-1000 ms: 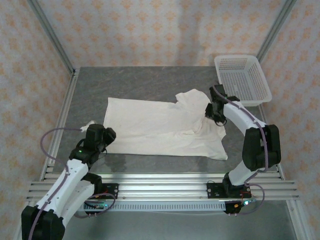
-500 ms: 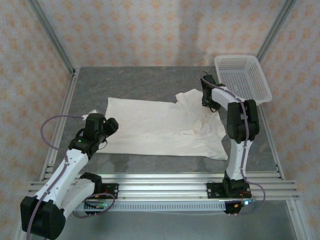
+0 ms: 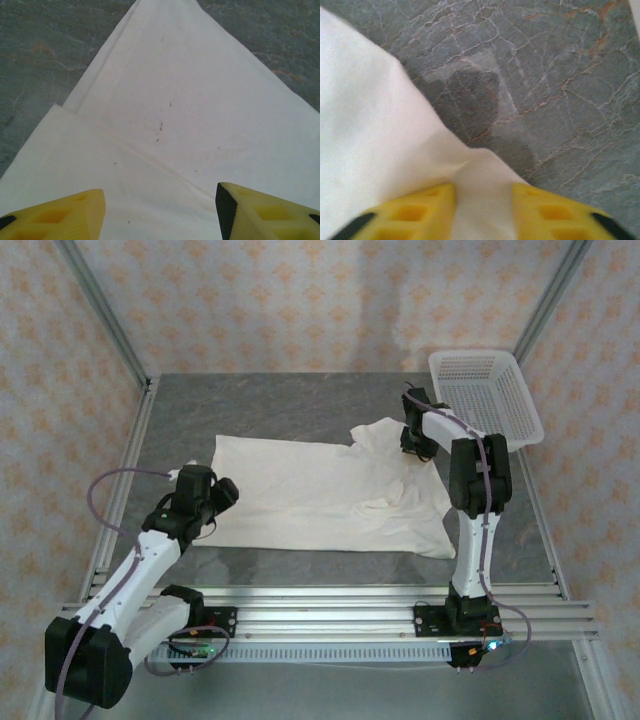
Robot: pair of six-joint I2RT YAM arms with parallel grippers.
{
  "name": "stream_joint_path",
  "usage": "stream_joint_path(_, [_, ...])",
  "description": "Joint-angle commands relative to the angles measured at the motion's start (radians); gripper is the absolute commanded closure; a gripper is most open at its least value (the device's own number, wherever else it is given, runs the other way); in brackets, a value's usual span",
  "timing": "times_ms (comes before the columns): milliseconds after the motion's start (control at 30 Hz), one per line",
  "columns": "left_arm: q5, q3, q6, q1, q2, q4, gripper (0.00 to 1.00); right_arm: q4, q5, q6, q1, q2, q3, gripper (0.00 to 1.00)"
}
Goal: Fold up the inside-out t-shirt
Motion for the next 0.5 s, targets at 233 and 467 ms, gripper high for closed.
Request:
stream_joint_path(233, [-0.141,0.311,0.023,0.026,0.28,-0.084,0.39,-0.058,-0.068,-0.114,-0.006,-0.02,0.117,1.0])
stream_joint_path(467, [-0.16,0.495,-0.046,0.098,0.527,-0.061,0.4,0.008,-0.097,-0.072,-0.004,-0.145,0.034,1.0])
